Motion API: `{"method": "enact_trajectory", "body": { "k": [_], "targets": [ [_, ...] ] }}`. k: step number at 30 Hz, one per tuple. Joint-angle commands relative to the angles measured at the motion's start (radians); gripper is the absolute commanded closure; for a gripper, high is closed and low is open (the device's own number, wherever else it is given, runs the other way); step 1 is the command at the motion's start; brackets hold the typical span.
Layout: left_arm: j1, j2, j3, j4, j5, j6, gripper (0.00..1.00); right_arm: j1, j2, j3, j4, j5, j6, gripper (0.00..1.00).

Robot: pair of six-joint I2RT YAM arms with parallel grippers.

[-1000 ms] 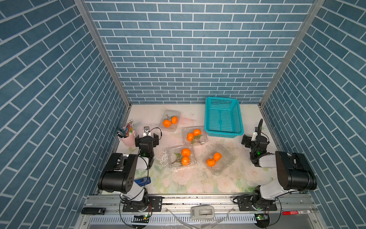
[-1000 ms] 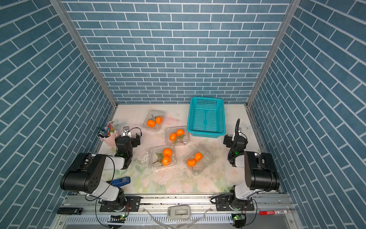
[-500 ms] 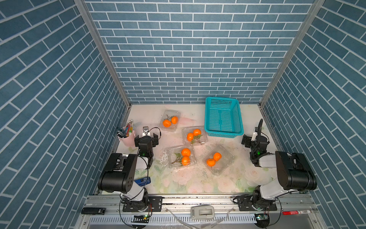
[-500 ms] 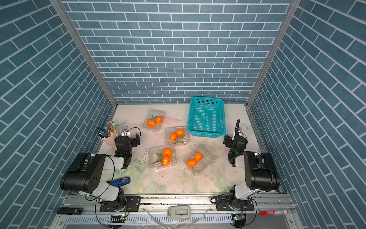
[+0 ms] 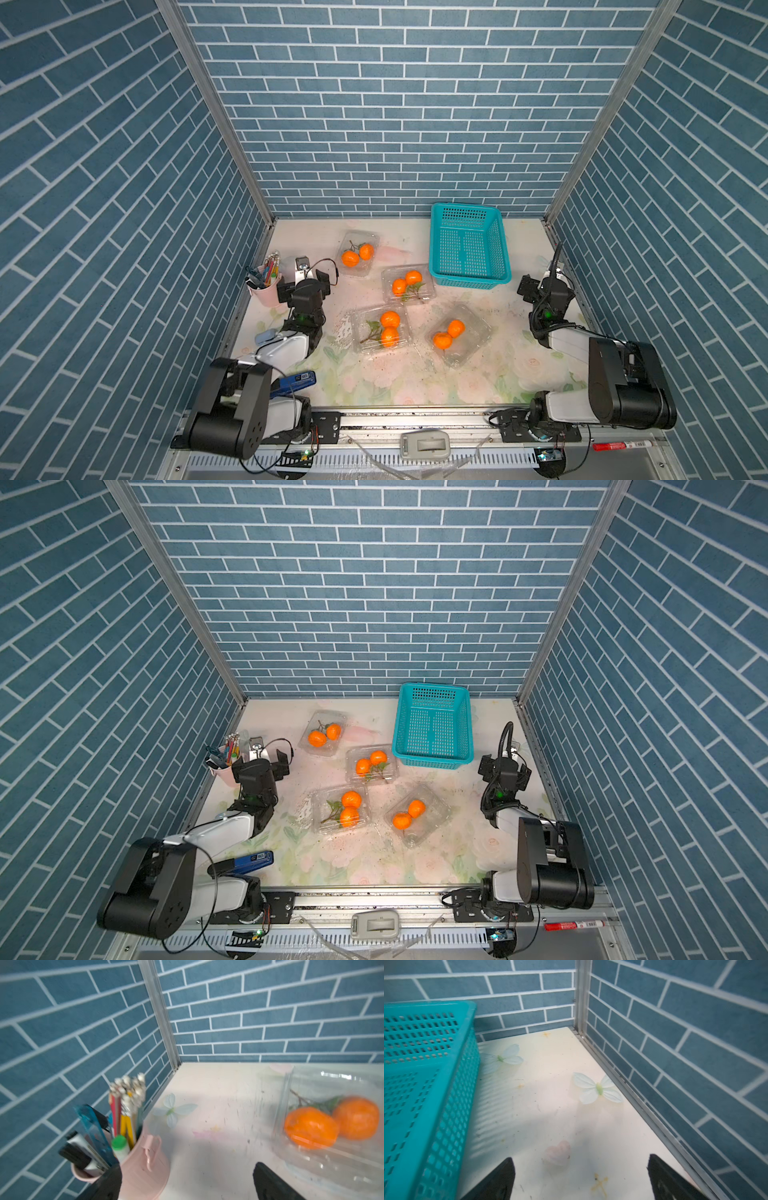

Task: Take oranges out of containers
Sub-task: Move the basket to the corner of the board.

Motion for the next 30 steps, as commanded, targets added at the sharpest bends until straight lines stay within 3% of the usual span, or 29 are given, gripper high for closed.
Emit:
{"method": "enact_trajectory", "body": {
  "k": [1,5,11,17,24,30],
  "targets": [
    [-0.003,-0.070,0.184,-0.504,-0.056,-0.153,0.01,-0.002,-0.053,0.054,-0.188,0.191,0.107,0.01],
    [-0.004,-0.104,0.358,-0.861,-0.026,-0.372,0.01,-0.009,-0.096,0.133,-0.371,0.139,0.170,0.01],
    [-0.028,-0.104,0.545,-1.080,0.262,-0.480,0.01,-0.010,-0.175,0.259,-0.609,0.043,0.199,0.02],
    [-0.136,-0.025,0.616,-1.046,0.492,-0.582,0.01,0.026,-0.102,0.499,-0.897,-0.144,0.339,0.10],
    [-0.290,0.164,0.712,-0.991,0.641,-0.741,0.01,0.280,0.180,0.800,-1.059,-0.177,0.390,0.13],
    [-0.315,0.244,0.697,-0.890,0.737,-0.830,0.01,0.439,0.440,1.073,-1.158,-0.183,0.392,0.17]
  ]
}}
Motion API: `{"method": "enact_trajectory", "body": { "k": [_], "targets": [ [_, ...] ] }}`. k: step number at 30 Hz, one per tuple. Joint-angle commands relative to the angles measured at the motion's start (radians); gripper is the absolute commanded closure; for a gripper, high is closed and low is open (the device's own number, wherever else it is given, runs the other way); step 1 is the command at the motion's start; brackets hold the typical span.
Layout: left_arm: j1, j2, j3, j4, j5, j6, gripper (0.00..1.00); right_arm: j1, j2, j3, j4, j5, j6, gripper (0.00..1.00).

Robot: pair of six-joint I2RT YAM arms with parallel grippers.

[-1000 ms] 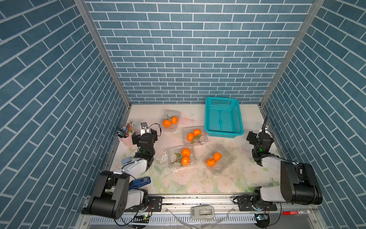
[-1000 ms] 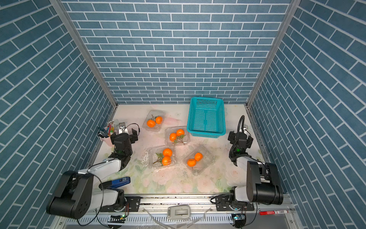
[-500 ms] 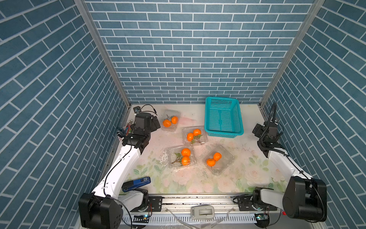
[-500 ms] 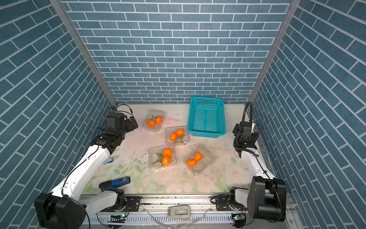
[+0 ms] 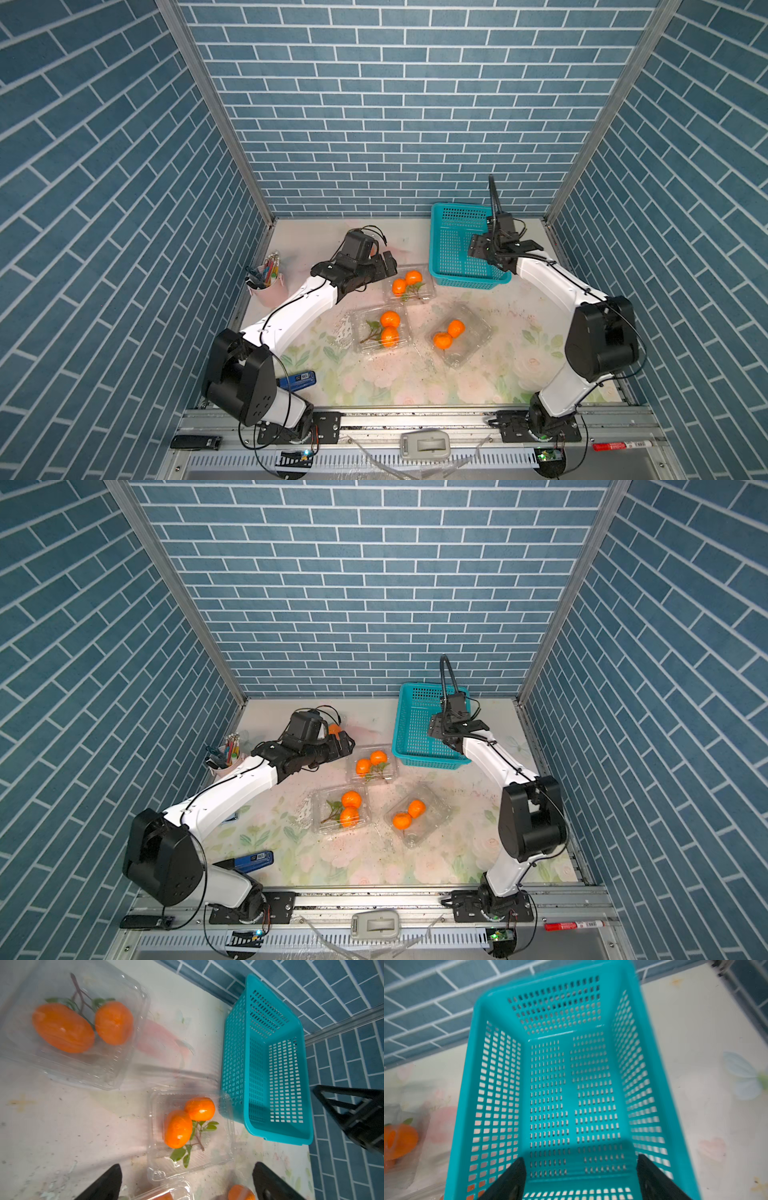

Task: Take oranges out of containers
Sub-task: Move the basket to the corner of the board.

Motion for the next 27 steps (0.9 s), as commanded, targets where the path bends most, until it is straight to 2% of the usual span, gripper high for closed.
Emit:
{"method": "enact_trajectory", "body": {
  "k": [1,11,16,19,22,24,27],
  "targets": [
    [-0.001,0.017,-0.005,0.074,0.087,-0.073,0.01,0.065,0.113,0.147,-0.119,-0.018,0.033,0.18],
    [0.009,0.033,-0.043,0.098,0.154,-0.064,0.01,0.180,0.420,0.533,-0.265,0.028,0.024,0.24],
    [0.022,0.032,-0.069,0.128,0.168,-0.059,0.01,0.201,0.530,0.642,-0.327,0.055,-0.006,0.27],
    [0.035,0.036,-0.076,0.131,0.182,-0.052,0.01,0.206,0.575,0.687,-0.363,0.057,-0.022,0.34],
    [0.042,0.041,-0.073,0.134,0.195,-0.051,0.01,0.205,0.574,0.682,-0.375,0.083,-0.050,0.45],
    [0.042,0.038,-0.075,0.138,0.198,-0.051,0.01,0.204,0.558,0.665,-0.370,0.094,-0.095,0.56],
    [0.042,0.038,-0.083,0.159,0.207,-0.060,0.01,0.199,0.523,0.627,-0.361,0.111,-0.174,0.64]
  ]
}}
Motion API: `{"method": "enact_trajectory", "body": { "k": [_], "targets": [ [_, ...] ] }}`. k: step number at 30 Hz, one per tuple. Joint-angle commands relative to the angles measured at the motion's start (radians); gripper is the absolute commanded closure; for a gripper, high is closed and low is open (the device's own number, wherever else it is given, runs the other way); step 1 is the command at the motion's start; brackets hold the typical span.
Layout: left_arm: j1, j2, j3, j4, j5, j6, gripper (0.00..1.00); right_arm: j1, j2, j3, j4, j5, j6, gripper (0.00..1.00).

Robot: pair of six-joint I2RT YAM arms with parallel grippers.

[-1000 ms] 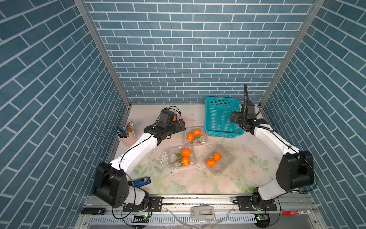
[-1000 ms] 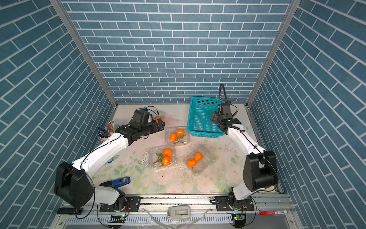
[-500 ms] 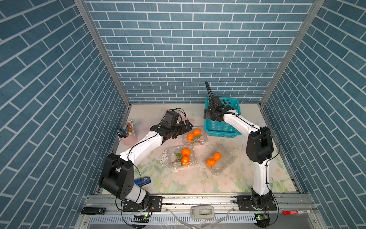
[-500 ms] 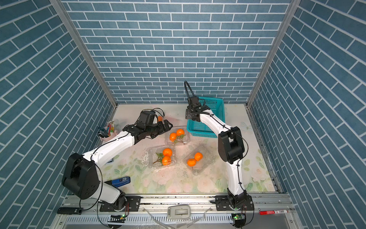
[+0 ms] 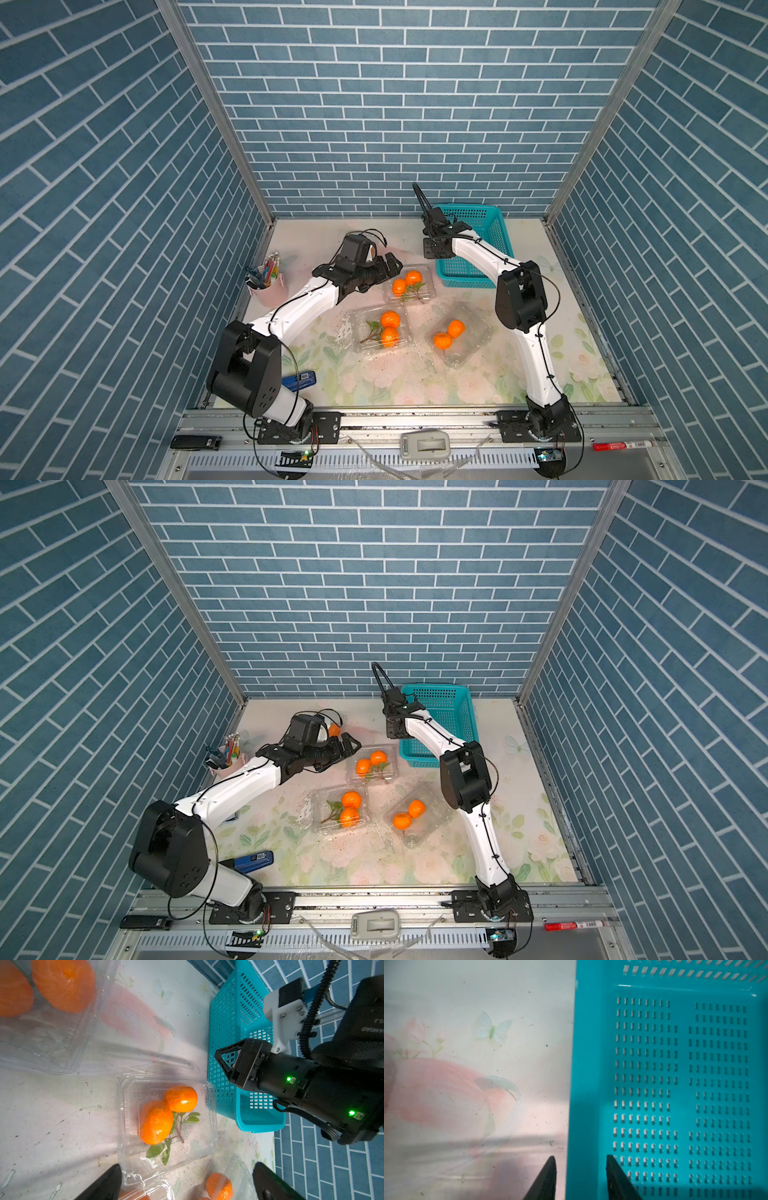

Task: Take oranges out of containers
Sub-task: Move the basket to the corner of the board.

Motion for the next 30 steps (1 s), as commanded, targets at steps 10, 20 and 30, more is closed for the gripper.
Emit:
{"method": "enact_trajectory", "body": {
  "k": [10,20,30],
  "targets": [
    [-0.027,0.044,0.017,0.053,0.033,-0.019,0.01,-0.146,-0.331,-0.400,0.097,0.060,-0.199,0.91],
    [-0.094,0.102,0.084,0.030,0.021,-0.023,0.01,-0.290,-0.433,-0.550,0.205,0.079,-0.477,0.99],
    [-0.108,0.118,0.116,-0.020,-0.001,-0.016,0.01,-0.317,-0.361,-0.496,0.216,0.081,-0.585,1.00]
  ]
}}
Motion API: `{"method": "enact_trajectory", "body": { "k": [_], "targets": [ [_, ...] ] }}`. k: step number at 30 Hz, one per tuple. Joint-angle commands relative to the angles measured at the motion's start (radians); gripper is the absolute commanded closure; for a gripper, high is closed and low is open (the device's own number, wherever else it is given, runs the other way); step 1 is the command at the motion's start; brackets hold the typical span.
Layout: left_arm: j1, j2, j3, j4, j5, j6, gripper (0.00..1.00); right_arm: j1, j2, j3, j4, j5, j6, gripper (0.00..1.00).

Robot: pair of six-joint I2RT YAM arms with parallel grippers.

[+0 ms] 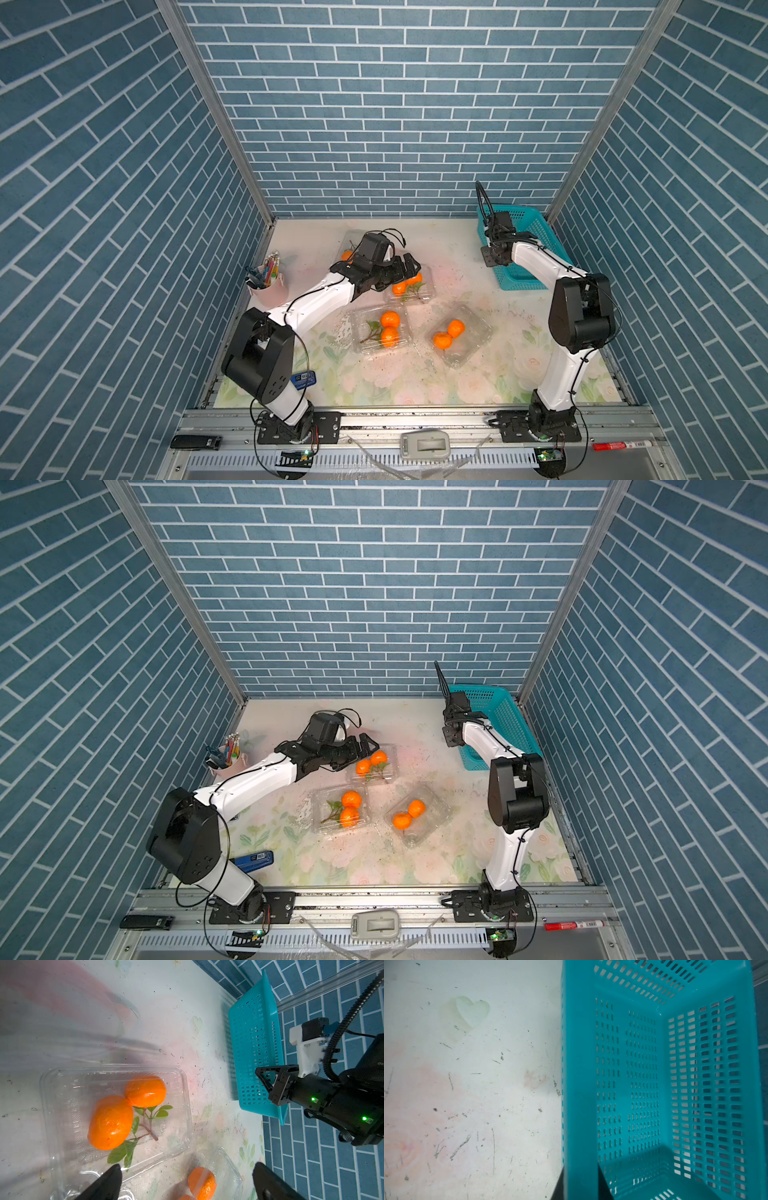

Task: Take oranges out of containers
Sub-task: Move the basket to the corner of the board.

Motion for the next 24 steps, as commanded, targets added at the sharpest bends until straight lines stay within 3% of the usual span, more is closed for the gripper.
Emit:
{"method": "enact_trajectory", "body": {
  "k": [1,10,15,17,20,24],
  "targets": [
    [-0.006,0.028,0.046,-0.063,-0.022,0.016,0.01,-0.004,0.040,0.052,0.022,0.017,-0.077,0.99],
    [0.012,0.046,0.148,-0.281,-0.082,0.103,0.01,-0.004,0.037,0.072,-0.020,-0.001,0.030,0.82],
    [0.022,0.056,0.178,-0.384,-0.149,0.164,0.01,-0.005,-0.020,0.095,-0.054,-0.021,0.072,0.59],
    [0.042,0.068,0.202,-0.432,-0.126,0.218,0.01,-0.003,-0.047,0.109,-0.077,-0.041,0.097,0.54],
    [0.084,0.090,0.241,-0.513,-0.119,0.221,0.01,-0.003,-0.117,0.113,-0.097,-0.081,0.167,0.36],
    [0.146,0.056,0.178,-0.446,-0.081,0.184,0.01,0.001,-0.211,0.086,-0.088,-0.205,0.283,0.19]
  ]
}}
